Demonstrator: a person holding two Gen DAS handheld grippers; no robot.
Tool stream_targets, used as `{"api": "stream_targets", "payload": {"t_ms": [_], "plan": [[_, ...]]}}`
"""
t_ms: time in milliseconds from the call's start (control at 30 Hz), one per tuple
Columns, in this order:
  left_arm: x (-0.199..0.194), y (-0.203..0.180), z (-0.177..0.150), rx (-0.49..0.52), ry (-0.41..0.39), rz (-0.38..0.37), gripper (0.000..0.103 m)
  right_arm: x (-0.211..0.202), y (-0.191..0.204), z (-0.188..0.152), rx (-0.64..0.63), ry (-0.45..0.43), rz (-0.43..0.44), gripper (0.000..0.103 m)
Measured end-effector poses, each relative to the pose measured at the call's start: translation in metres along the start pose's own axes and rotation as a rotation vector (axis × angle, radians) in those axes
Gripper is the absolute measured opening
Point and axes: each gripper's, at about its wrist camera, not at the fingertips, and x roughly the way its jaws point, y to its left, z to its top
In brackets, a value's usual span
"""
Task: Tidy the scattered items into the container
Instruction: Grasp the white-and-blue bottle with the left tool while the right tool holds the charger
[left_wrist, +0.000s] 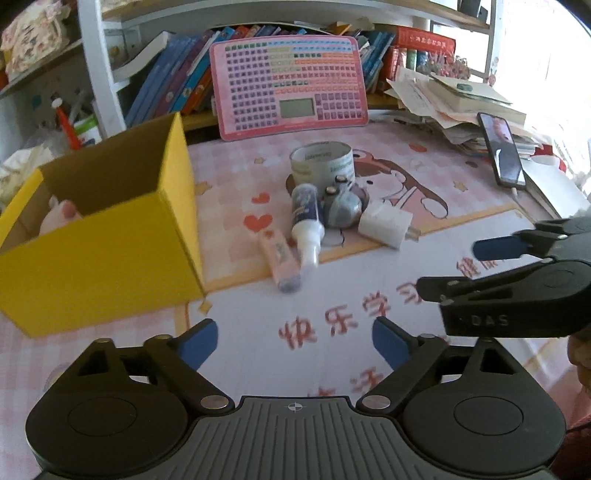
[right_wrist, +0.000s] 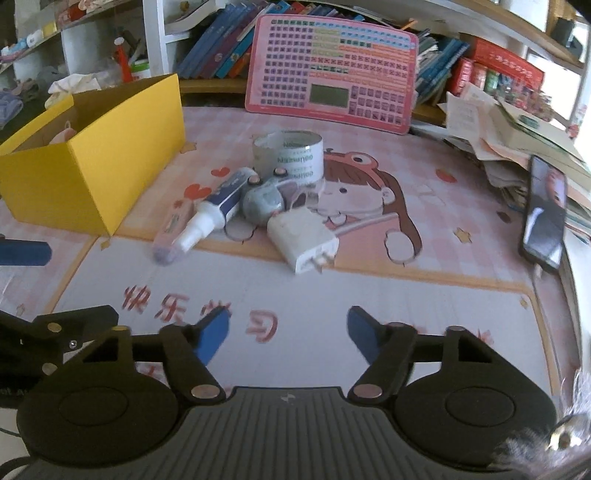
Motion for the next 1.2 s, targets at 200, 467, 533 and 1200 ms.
{"api": "stream_targets", "payload": {"t_ms": [200,467,533,1200], "plan": [[0.02,-0.013,0.021,0.016,0.024,0.021,0.059,0.026,-0.014,0.014,-0.013,-0.001,0.039,0.061],[0.044,-0.026,0.049,0.071,0.038,0.064,0.045,0.06,-0.029,0.034,-0.026,0.012,0.078,0.051],[0.05,-0.027,0.055,0.076,0.045,0.071,0.044,0.066,-0.03,0.037,-0.033,0.016,0.092,0.049],[0.134,-0.028,0.097,0.101,0.156,0.109,0.035,0.079,-0.056,0.037,-0.041,0.017,0.145,0.053]]}}
